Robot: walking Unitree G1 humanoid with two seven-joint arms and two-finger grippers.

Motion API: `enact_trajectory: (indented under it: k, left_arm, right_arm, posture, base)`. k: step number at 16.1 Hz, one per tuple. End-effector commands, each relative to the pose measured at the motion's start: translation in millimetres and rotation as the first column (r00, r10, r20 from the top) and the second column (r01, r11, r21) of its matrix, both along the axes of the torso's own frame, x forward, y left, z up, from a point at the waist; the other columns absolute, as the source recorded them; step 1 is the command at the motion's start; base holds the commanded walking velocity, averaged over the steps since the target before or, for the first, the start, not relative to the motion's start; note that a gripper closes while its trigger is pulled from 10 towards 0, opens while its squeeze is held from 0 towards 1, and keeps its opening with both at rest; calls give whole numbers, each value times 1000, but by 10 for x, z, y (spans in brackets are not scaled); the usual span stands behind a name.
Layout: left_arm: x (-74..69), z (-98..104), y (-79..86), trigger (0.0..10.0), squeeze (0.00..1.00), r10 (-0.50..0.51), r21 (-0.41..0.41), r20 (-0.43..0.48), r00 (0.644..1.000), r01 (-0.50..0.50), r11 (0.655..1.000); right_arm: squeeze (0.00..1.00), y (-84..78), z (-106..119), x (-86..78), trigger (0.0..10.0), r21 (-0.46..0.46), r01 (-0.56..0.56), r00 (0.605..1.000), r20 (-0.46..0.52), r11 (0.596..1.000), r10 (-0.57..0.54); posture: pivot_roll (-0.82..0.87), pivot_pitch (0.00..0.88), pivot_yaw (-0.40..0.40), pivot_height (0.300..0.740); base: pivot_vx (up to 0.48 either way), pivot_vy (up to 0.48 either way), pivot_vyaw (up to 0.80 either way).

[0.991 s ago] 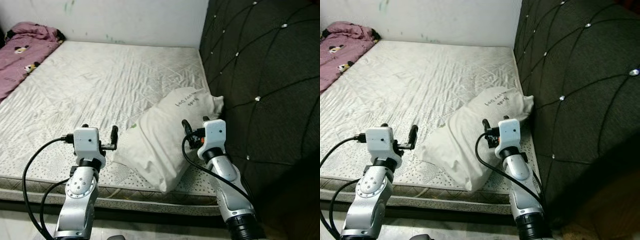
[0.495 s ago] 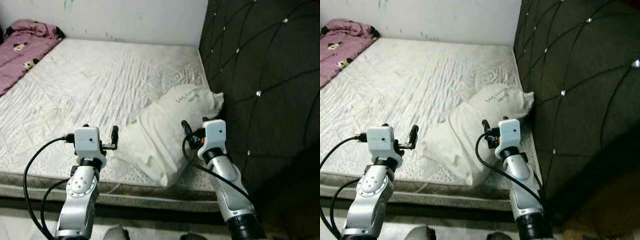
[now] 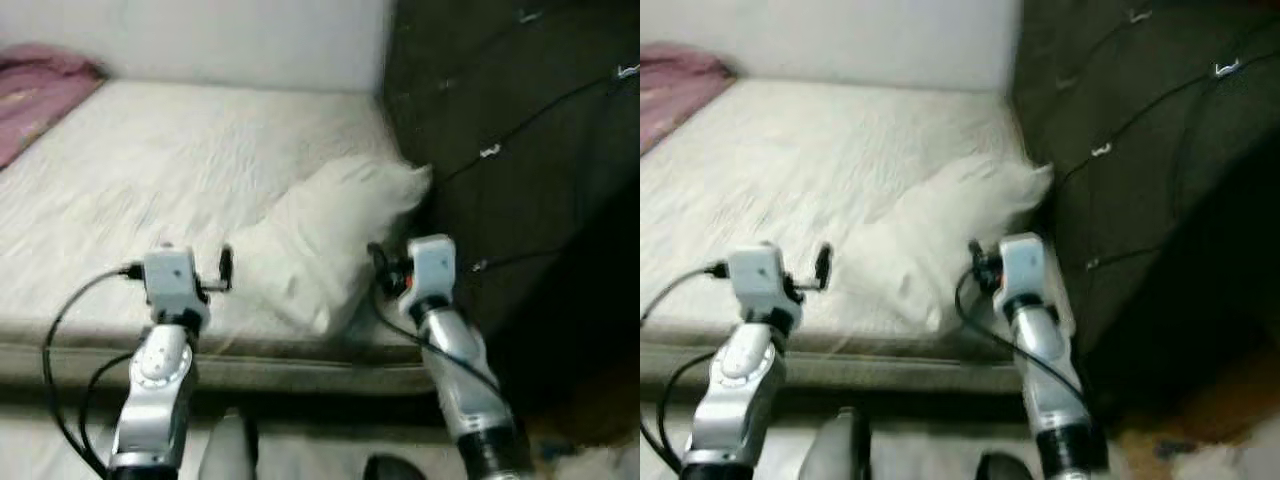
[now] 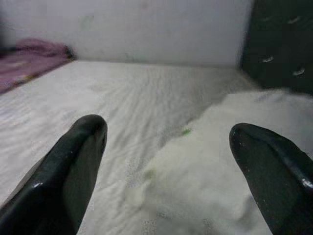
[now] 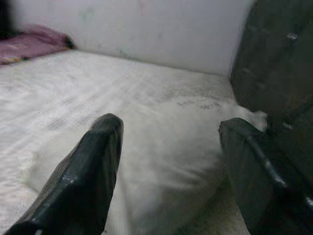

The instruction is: Clean up the room

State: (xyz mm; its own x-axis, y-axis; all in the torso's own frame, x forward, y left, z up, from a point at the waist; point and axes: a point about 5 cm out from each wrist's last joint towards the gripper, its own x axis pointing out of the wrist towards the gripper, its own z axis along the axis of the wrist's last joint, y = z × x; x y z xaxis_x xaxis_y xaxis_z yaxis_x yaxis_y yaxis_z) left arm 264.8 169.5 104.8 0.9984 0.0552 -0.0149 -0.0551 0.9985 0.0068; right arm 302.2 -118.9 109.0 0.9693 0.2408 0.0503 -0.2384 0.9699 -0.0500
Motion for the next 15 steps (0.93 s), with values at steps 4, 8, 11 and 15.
enact_trajectory:
  k: [4,8,11,15]
  left_arm:
    - [17,-12,18,10000,0,5,-6,-16,1000,-5,1000]
    - [44,-3,2,10000,0,-3,-10,-18,1000,2,1000]
    - [67,8,-9,10000,0,-3,-11,-15,1000,3,1000]
    - [87,31,-29,10000,0,-7,-19,3,1000,7,1000]
  right_arm:
    - [0,25,-45,-7,10000,4,-13,1000,-21,1000,13]
    - [0,37,-40,-15,10000,15,-19,1000,-16,1000,19]
    - [0,36,-33,-4,10000,12,-20,1000,-15,1000,20]
    - [0,37,-36,7,10000,1,-23,1000,-15,1000,23]
  posture:
    - [58,21,-25,660]
    - [53,30,-19,646]
    - [48,35,-21,621]
    - [50,30,-25,612]
  base:
    - [0,0,0]
    - [0,0,0]
    - [0,0,0]
    - [0,0,0]
